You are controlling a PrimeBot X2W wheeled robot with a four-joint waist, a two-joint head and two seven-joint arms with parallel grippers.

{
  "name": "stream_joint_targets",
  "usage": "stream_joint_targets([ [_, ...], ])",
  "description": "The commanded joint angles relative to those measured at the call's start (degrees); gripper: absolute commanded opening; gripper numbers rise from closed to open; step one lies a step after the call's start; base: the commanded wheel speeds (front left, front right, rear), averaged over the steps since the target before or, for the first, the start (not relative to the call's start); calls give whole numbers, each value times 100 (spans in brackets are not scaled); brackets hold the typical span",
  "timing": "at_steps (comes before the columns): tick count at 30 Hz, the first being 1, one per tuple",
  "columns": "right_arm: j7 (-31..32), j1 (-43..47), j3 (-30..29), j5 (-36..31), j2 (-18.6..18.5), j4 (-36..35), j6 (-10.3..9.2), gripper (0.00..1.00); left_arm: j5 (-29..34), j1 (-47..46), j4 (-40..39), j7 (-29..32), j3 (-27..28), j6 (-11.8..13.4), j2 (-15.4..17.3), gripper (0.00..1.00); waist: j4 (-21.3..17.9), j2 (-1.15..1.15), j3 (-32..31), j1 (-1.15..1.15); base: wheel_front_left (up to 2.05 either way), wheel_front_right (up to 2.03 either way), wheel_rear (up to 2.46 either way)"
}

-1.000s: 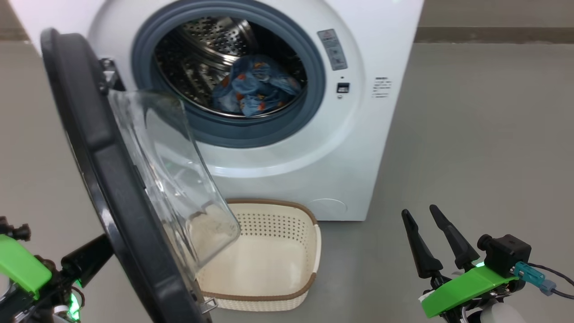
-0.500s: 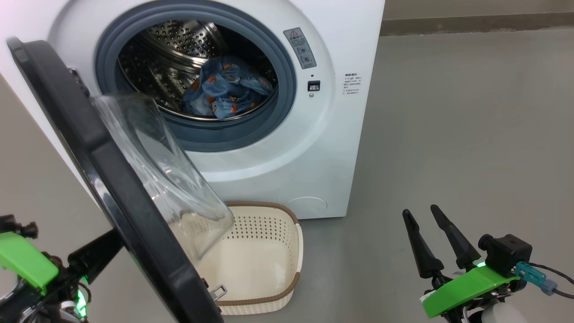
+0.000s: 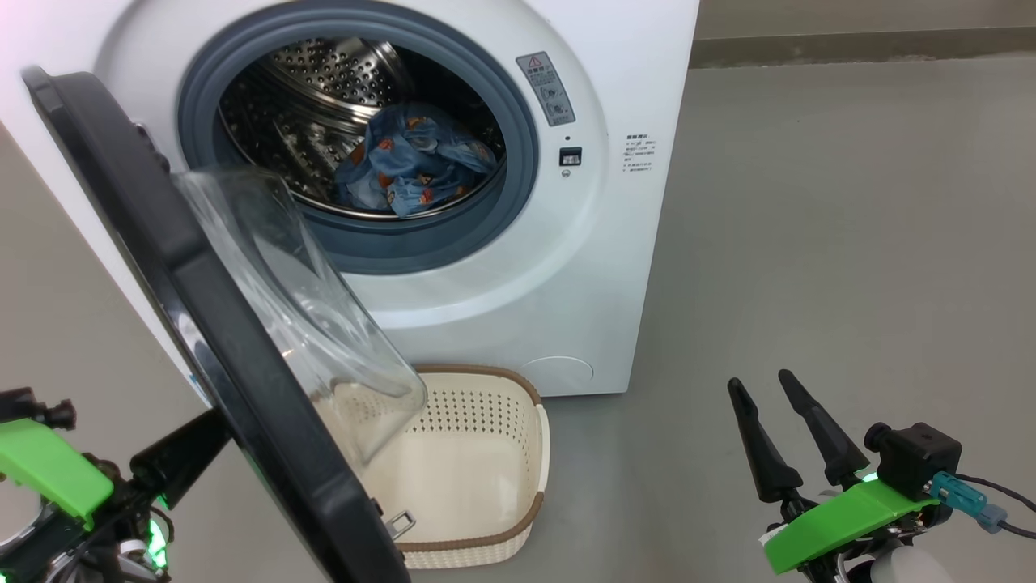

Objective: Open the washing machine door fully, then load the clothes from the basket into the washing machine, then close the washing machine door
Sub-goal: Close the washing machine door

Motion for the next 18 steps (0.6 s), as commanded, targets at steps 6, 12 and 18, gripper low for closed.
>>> stream_joint_targets([
  [6,-27,-83,112,14,-38,-132,9,100,-10,-354,-199,4,150,-111,57,0,-7,0,23,0,0,0,0],
  [12,-27,-75,85,9,-31,-138,9,100,140,-357,-211,-102,234,-188,157,20,-6,0,34,0,0,0,0],
  [18,-27,-58,45,3,-30,-160,9,100,422,-326,-170,-328,326,-376,268,100,21,0,36,0,0,0,0],
])
